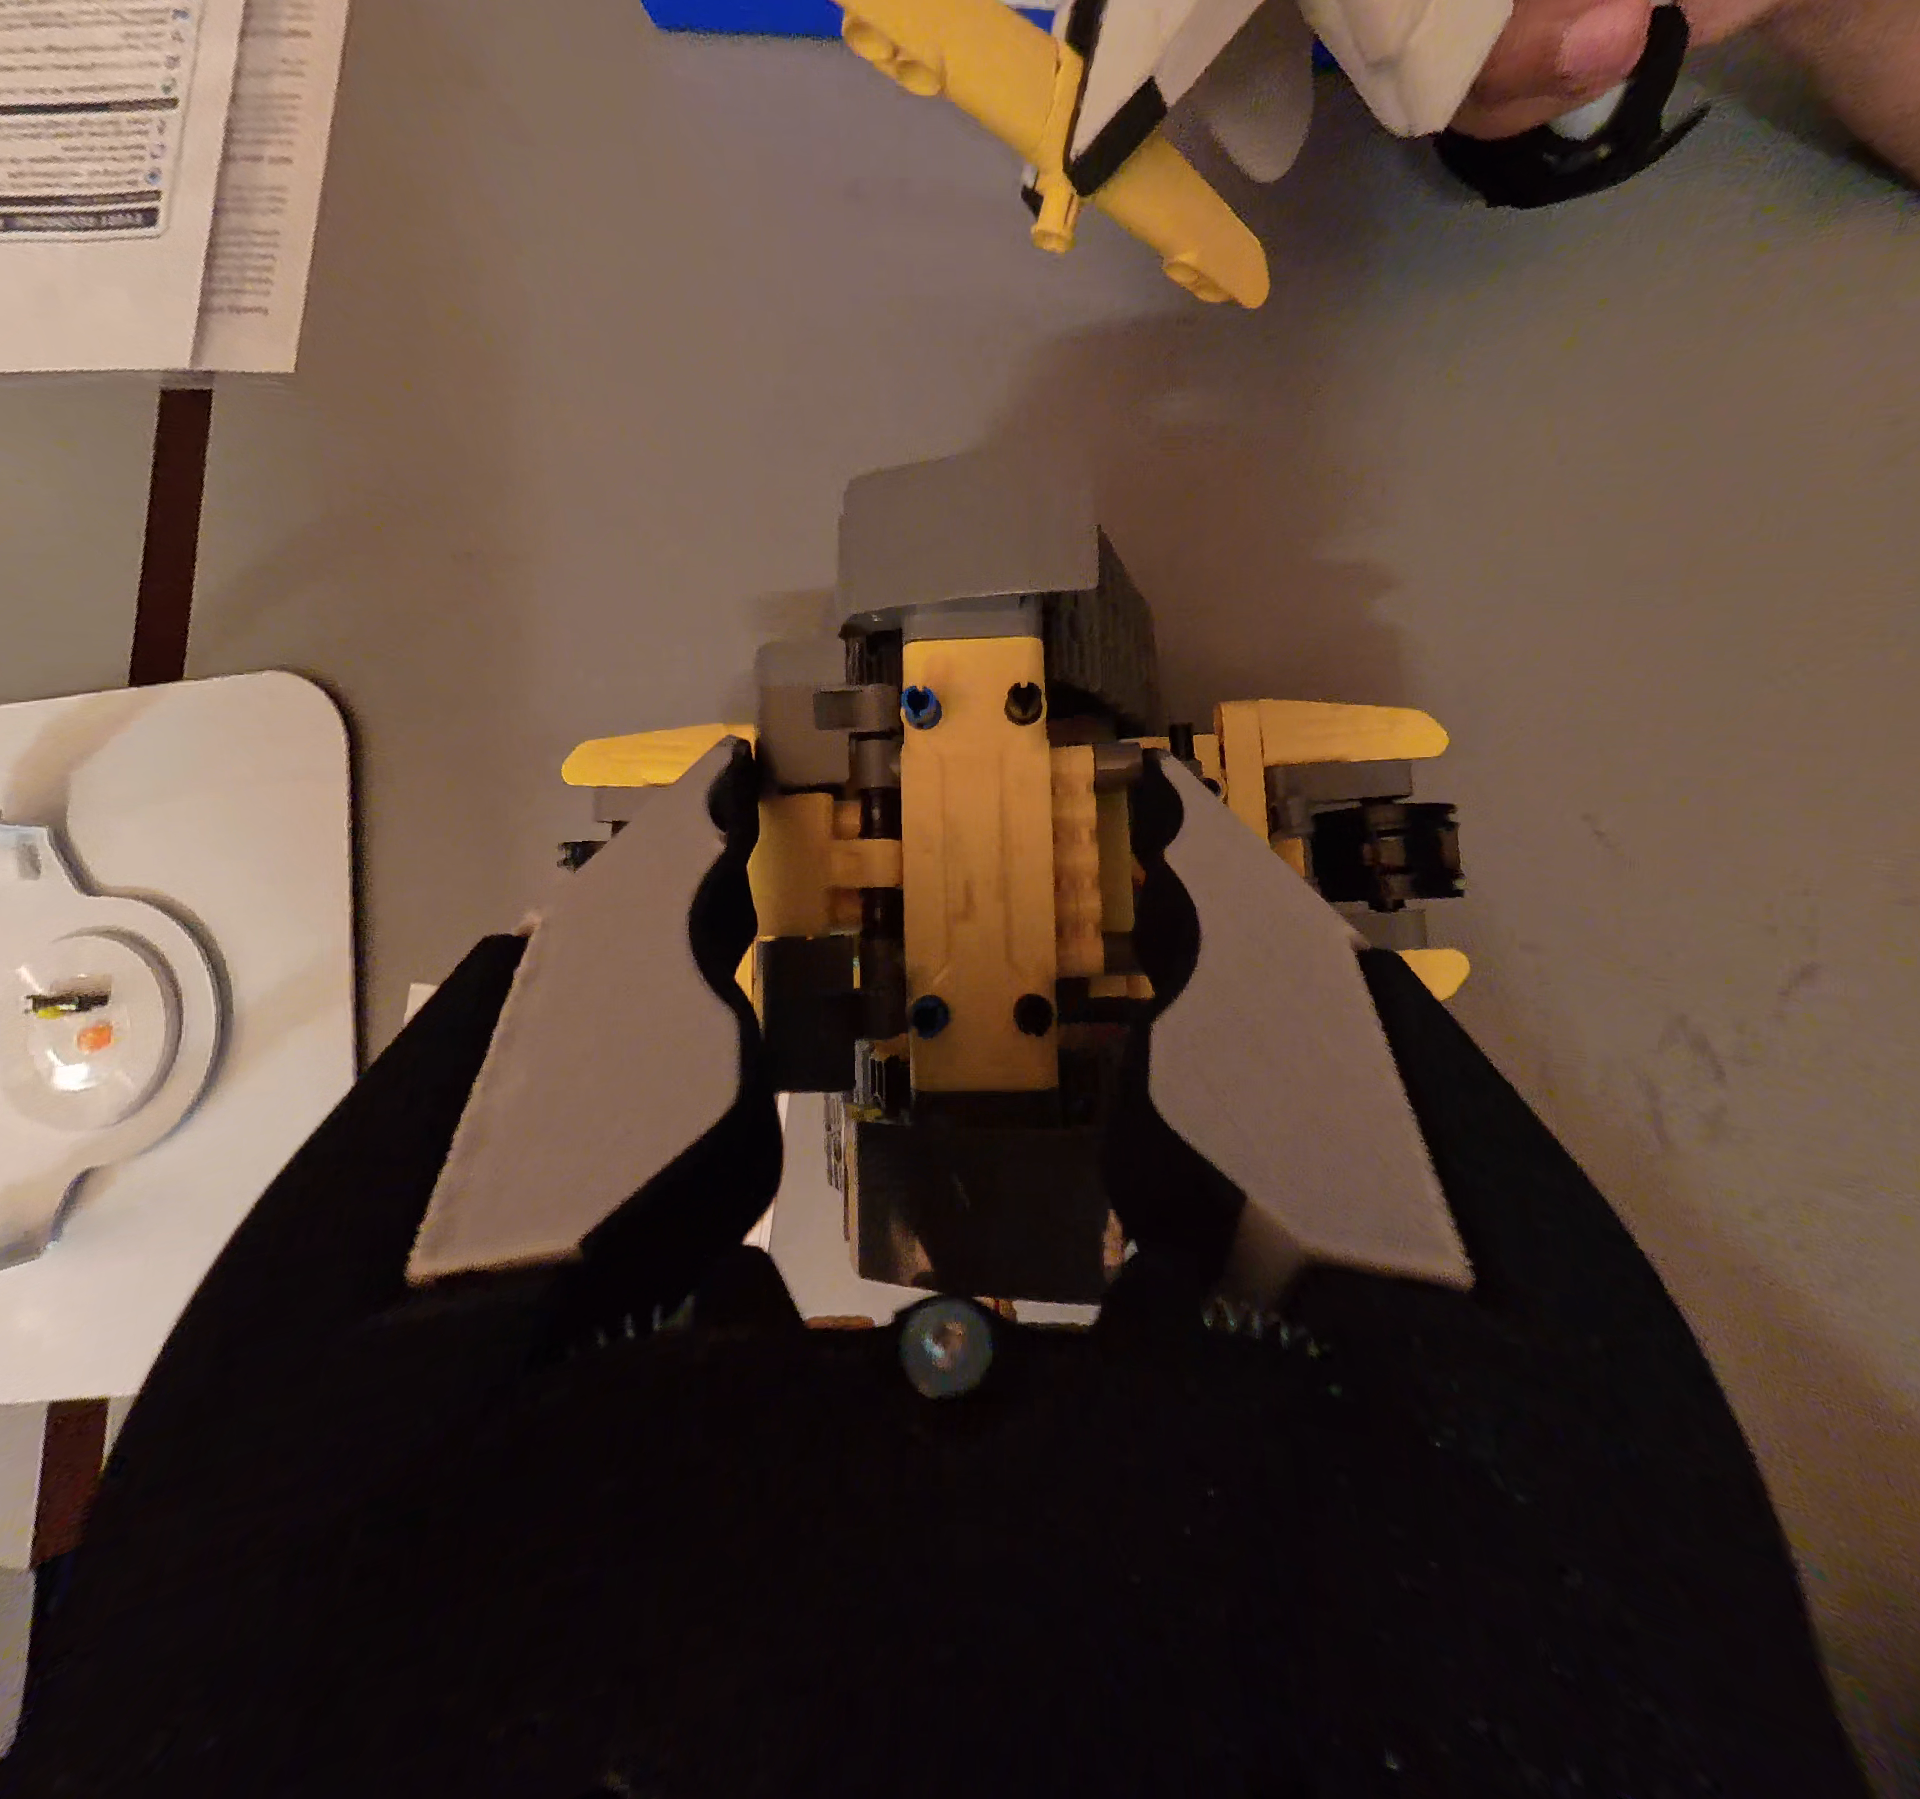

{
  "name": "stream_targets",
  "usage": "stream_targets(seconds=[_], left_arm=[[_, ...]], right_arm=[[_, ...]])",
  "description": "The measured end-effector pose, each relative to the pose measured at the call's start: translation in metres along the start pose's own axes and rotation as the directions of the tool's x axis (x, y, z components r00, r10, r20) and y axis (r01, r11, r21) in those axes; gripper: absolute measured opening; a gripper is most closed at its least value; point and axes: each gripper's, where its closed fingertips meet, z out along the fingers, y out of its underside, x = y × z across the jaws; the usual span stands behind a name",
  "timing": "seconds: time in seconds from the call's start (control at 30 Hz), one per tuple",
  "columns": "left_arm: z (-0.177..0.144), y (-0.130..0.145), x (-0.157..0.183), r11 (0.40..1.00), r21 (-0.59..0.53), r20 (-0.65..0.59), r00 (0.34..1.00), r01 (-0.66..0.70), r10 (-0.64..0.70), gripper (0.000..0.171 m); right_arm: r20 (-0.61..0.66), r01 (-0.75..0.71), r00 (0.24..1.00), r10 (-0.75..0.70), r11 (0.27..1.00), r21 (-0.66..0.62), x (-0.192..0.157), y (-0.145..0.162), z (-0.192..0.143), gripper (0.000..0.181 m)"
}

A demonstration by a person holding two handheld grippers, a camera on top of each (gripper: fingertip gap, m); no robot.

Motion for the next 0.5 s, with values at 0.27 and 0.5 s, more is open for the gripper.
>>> stream_targets(seconds=[0.27, 0.5], left_arm=[[-0.028, 0.032, 0.027, 0.999, -0.001, -0.032, 0.998, -0.048, 0.048, 0.071], [-0.031, 0.036, 0.034, 0.997, 0.008, -0.045, 0.996, -0.073, 0.073, 0.071]], right_arm=[[0.046, -0.150, 0.986, 0.162, 0.968, -0.201, 0.004, 0.055, 0.032, 0.006], [0.146, -0.267, 0.941, 0.306, 0.935, -0.234, -0.010, 0.064, 0.040, 0.006]])
